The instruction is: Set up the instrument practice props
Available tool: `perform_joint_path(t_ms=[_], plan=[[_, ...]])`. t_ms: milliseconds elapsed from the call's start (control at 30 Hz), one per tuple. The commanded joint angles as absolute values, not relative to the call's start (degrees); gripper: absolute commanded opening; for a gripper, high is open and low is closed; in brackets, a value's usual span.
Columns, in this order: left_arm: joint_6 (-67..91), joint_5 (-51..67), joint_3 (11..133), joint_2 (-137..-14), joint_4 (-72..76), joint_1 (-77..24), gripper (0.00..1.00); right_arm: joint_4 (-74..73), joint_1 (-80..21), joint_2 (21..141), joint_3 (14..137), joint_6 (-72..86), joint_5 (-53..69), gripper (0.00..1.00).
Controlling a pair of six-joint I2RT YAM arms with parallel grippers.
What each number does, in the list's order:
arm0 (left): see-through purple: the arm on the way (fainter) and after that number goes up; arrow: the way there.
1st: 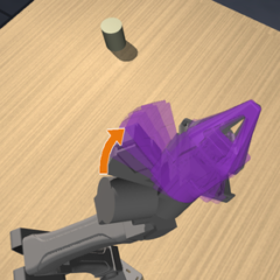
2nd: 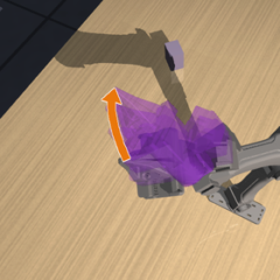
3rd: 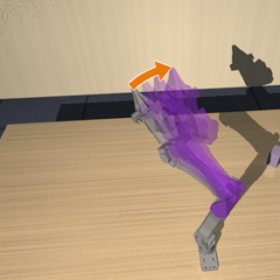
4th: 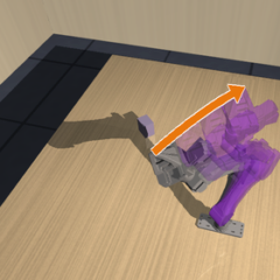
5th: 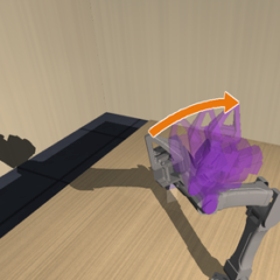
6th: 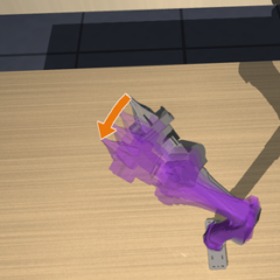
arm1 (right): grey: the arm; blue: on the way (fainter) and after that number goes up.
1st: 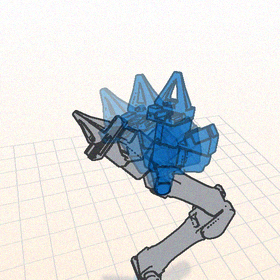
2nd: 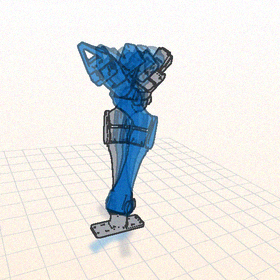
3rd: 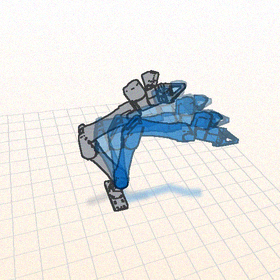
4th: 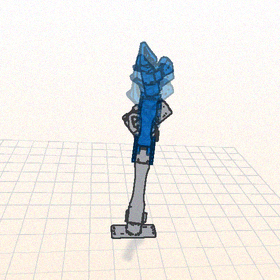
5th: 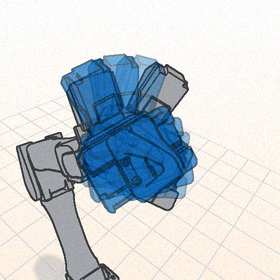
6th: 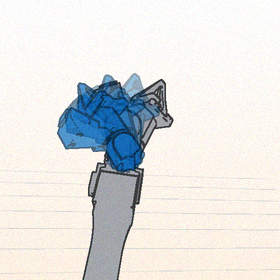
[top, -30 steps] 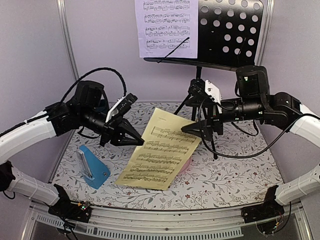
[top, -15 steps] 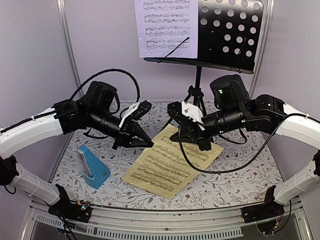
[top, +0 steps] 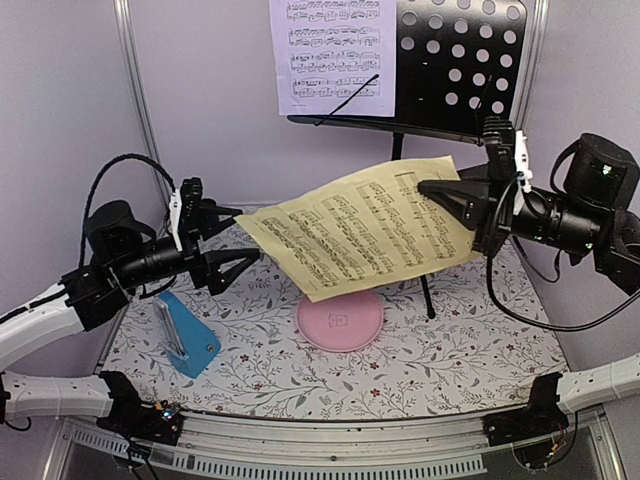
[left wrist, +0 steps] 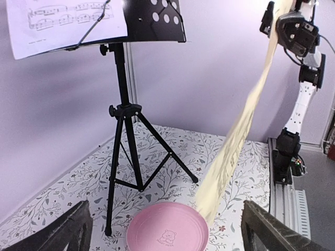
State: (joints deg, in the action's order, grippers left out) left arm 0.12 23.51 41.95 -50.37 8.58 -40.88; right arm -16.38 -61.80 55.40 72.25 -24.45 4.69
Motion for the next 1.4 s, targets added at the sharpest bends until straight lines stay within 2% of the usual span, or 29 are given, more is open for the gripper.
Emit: perform_joint_path(t_ms=[0, 267, 400, 533, 733, 933, 1133, 1367], plan=[[7.8, 25.0, 33.9, -49.9, 31.3, -39.8, 0.99, -6.5, -61.5, 52.0, 69.1, -24.0, 2.5, 0.00], [17.2, 33.9, 30.3, -59.6, 54.3, -40.9, 0.99, -1.9, -61.5, 49.4, 67.6, -22.0, 4.5, 0.00], [18.5, 36.7, 31.4, -65.3, 64.0, -43.8, 0.92, 0.5, -61.5, 49.6, 66.1, -20.5, 4.8, 0.00], [17.6, 37.7, 32.9, -69.2, 66.2, -45.5, 0.85, 1.6, -61.5, 50.3, 65.4, -19.4, 2.6, 0.00], [10.0, 23.2, 25.1, -66.6, 63.8, -47.8, 0.95, 5.1, -61.5, 50.6, 65.5, -20.3, -6.2, 0.00], [2.1, 6.3, 21.5, -72.4, 69.8, -58.4, 0.99, 9.0, -61.5, 52.2, 65.9, -21.5, -12.0, 0.00], [-5.0, -2.8, 27.5, -85.8, 81.7, -67.7, 0.99, 11.1, -61.4, 54.0, 66.7, -21.3, -13.5, 0.00], [-9.1, -9.8, 34.7, -97.4, 93.0, -71.3, 0.99, 12.0, -61.4, 54.3, 67.3, -20.4, -13.1, 0.00]])
